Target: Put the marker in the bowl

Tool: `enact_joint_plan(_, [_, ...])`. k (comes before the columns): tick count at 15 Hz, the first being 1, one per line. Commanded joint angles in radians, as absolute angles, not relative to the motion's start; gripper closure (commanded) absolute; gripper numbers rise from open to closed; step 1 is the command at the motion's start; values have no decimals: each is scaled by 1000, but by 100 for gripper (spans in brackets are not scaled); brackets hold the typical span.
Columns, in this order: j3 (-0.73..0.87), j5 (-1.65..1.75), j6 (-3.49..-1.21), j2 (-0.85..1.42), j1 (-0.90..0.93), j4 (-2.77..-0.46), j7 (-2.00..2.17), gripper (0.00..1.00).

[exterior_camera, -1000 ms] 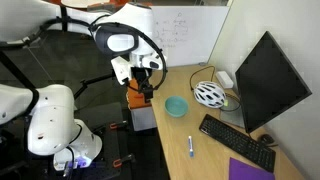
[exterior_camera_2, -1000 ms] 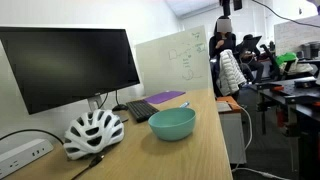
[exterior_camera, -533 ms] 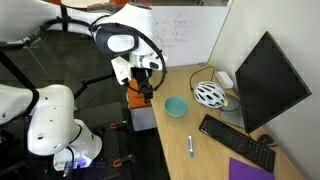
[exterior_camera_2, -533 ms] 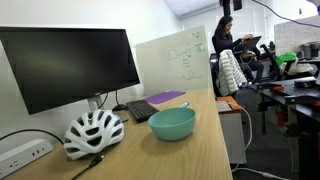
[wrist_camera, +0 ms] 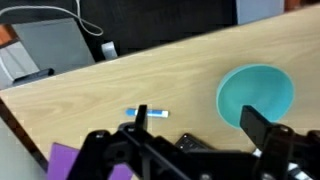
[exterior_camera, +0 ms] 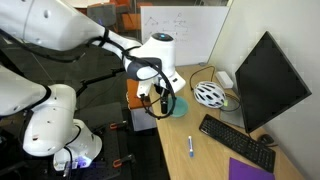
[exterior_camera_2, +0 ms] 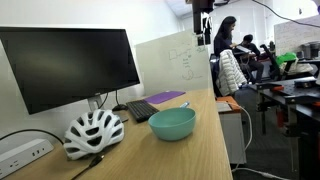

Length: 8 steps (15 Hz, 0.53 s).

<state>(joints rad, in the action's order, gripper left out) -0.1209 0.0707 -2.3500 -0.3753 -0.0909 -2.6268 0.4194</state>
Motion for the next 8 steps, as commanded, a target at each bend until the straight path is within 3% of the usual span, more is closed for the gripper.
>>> enact_joint_plan(1, [-151, 198, -2499, -173, -179, -2541, 652, 0])
enact_joint_plan(4, [-113, 447, -2513, -9, -207, -2442, 870, 0])
enact_joint_plan(8, [2, 566, -2521, 185, -129, -2324, 711, 0])
